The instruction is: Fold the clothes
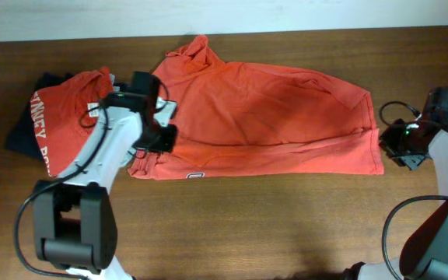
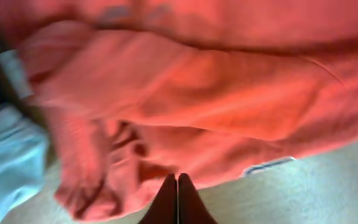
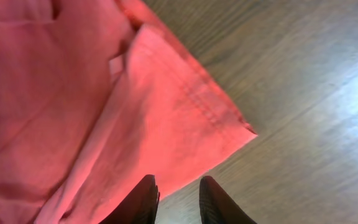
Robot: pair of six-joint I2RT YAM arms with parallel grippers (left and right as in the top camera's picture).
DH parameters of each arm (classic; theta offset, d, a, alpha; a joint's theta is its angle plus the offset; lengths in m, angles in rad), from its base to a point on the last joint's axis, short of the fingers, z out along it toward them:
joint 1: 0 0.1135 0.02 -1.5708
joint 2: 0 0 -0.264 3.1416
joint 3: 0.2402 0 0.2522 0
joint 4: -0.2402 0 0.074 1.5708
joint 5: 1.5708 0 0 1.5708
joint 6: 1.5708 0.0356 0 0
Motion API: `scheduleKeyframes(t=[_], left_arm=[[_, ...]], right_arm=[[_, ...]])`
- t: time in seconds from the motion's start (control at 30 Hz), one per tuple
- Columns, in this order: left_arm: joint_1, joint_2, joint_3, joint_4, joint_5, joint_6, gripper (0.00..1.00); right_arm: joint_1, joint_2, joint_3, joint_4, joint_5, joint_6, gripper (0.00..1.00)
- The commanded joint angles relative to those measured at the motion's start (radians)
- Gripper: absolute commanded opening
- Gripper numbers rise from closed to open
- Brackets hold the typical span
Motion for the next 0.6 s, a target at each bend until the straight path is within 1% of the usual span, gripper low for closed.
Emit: scheduleKeyframes(t=[0.0, 0.07, 0.17, 0.37, 0.5, 0.57], left_arm=[[-0.076, 0.035, 0.004, -0.001, 0.024, 0.171, 0.01], [-0.110, 0.056, 0.004, -0.004, 0.021, 0.219, 0.00], [-0.138, 0.095, 0.004, 0.000, 0.021, 0.227, 0.00], [-0.173, 0.192, 0.004, -0.003, 0.024, 0.320, 0.00], [-0.183, 0.211, 0.004, 0.074, -0.044, 0.318, 0.00], [-0.183, 0.211, 0.011, 0.117, -0.124, 0.274, 0.00]], right_arm=[[0.017, -0.007, 0.008, 0.018, -0.032, -0.010, 0.28], [0.017, -0.007, 0.008, 0.021, -0.032, -0.010, 0.29], [0.017, -0.007, 0.008, 0.021, -0.032, -0.010, 0.29], [0.017, -0.007, 0.008, 0.022, -0.031, -0.010, 0.29], [0.017, -0.007, 0.008, 0.022, -0.032, -0.010, 0.29], [0.017, -0.007, 0.008, 0.022, -0.032, -0.010, 0.29]])
